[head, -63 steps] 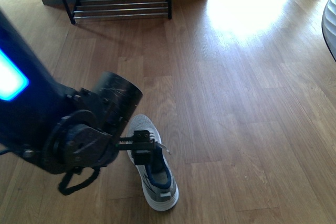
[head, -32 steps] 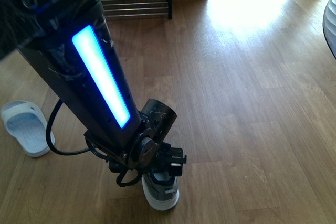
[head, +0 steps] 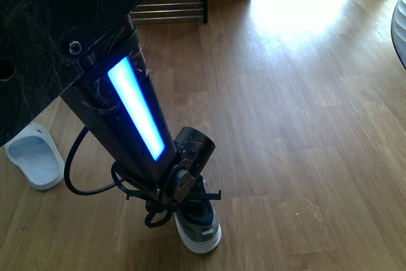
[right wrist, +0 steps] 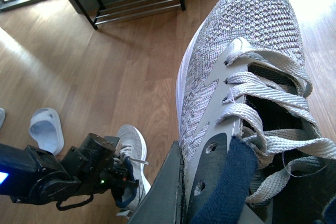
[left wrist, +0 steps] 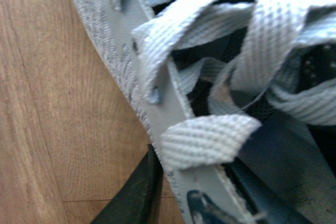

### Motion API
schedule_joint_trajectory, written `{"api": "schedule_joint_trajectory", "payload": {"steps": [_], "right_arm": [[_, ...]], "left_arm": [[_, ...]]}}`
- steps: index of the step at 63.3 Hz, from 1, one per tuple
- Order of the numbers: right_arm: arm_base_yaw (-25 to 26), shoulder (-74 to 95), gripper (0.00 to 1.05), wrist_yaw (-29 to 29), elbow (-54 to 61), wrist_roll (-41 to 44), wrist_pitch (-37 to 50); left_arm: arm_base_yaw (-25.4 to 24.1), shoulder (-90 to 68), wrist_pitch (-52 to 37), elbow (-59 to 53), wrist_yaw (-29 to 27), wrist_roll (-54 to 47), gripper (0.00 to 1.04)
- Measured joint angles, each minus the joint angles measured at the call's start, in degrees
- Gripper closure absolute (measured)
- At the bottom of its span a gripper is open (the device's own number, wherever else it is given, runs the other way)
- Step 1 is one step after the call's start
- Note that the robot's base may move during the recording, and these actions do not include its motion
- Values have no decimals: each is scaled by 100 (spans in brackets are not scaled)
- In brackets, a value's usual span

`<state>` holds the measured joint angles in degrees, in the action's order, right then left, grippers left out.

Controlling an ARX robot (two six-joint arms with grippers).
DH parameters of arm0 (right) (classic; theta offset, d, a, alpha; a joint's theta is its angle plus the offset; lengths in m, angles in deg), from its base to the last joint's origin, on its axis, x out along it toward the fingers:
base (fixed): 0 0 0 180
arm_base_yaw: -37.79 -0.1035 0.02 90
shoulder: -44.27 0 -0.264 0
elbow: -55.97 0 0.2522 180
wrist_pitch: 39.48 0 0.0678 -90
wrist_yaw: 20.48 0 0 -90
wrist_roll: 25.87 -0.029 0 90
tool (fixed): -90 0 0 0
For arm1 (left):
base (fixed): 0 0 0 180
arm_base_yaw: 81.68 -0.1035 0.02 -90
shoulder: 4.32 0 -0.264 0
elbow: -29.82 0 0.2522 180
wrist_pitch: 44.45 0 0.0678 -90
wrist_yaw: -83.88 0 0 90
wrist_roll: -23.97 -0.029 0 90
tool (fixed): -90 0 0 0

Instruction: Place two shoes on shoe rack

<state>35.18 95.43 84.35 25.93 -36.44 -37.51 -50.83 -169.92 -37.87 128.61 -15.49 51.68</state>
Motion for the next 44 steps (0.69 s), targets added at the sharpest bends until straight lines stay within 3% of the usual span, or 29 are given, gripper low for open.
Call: {"api": "schedule_joint_trajectory", "payload": {"steps": [8, 18, 29, 37, 44], "right_arm": [[0, 0, 103, 0, 0, -2, 0], [0, 0, 103, 2, 0, 0, 2], [0, 0, 103, 0, 0, 0, 0], [0, 0, 103, 0, 0, 0, 2], [0, 0, 103, 0, 0, -2, 2]], "left_arm": [[-70, 260, -188, -387, -291, 2, 104], [-271, 1252, -682, -1403, -1016, -348, 103], [-675, 3816, -1532, -3274, -1888, -560, 103], [-859, 5525, -1480, -4378, -2374, -533, 103], [-866, 7534, -822, -5462, -2881, -527, 103]]}}
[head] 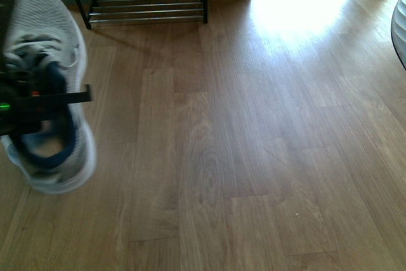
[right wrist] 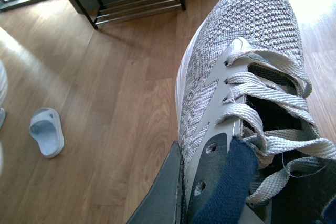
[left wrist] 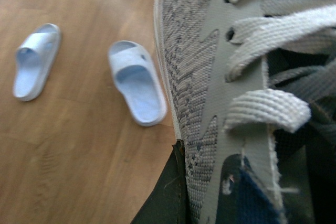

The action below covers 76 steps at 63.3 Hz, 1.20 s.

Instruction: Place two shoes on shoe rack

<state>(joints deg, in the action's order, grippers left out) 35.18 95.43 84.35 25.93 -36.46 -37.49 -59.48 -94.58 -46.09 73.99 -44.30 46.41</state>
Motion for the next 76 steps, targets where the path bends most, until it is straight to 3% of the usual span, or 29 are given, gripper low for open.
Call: {"api": "schedule_joint_trajectory", "payload": {"steps": [12, 19, 76], "right_arm": [[0, 0, 103, 2, 0, 2, 0], [0, 0, 103, 0, 0, 2, 0], [0, 0, 103, 4, 2, 0, 0]], "left_arm": [[448, 2905, 1711, -538, -761, -81, 103], [507, 3565, 1834, -527, -855, -74, 103], [516, 3571, 1853, -546, -841, -76, 103]]}}
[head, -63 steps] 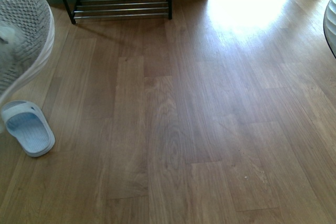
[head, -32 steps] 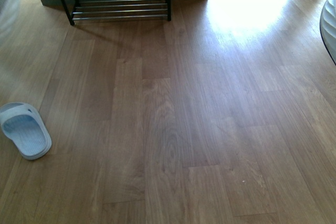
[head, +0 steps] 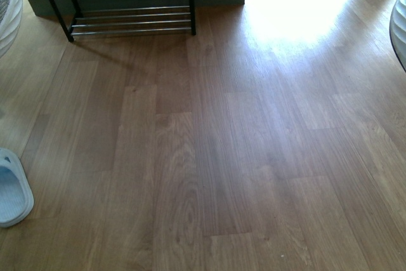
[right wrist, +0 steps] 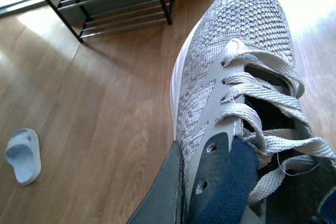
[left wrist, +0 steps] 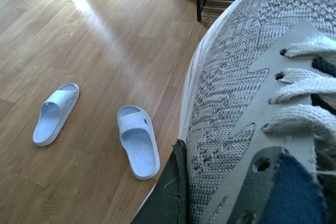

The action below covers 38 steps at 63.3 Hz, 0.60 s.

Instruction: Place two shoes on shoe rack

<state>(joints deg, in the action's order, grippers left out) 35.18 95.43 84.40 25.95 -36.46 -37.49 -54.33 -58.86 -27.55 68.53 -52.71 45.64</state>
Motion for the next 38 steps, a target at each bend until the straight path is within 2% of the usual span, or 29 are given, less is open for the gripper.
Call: {"api": "schedule_joint_trajectory", "payload": {"steps": [38], "right_arm": [[0, 0, 103, -2, 2, 2, -2]], "left_arm": [[0, 0, 0, 0, 0, 2, 103]]}}
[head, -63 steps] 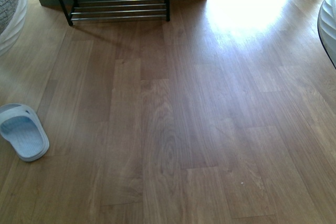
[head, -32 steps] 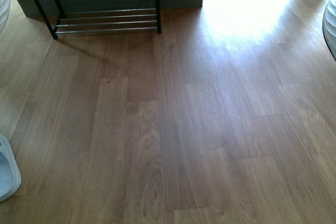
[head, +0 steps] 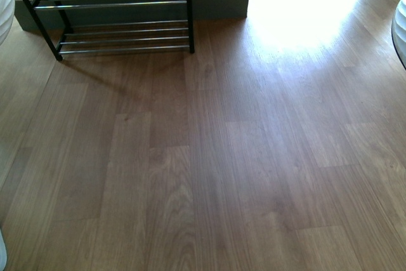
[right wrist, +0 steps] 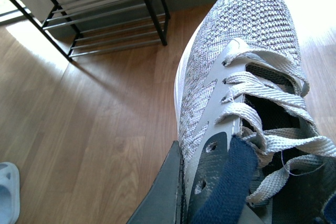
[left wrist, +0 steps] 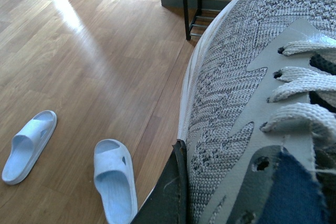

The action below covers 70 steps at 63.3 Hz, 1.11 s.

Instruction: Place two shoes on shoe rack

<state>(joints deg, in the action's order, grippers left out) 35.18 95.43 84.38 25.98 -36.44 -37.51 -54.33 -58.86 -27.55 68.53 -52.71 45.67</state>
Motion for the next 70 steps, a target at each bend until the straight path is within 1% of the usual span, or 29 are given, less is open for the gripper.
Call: {"api": "schedule_joint_trajectory", "payload": {"steps": [57, 70], "right_arm": [[4, -2, 103, -22, 4, 0, 0], [-15, -9, 103, 68, 4, 0, 2]], "left_arm": [[13, -15, 0, 0, 4, 0, 103], [-15, -17, 0, -2, -63, -2, 103]]}}
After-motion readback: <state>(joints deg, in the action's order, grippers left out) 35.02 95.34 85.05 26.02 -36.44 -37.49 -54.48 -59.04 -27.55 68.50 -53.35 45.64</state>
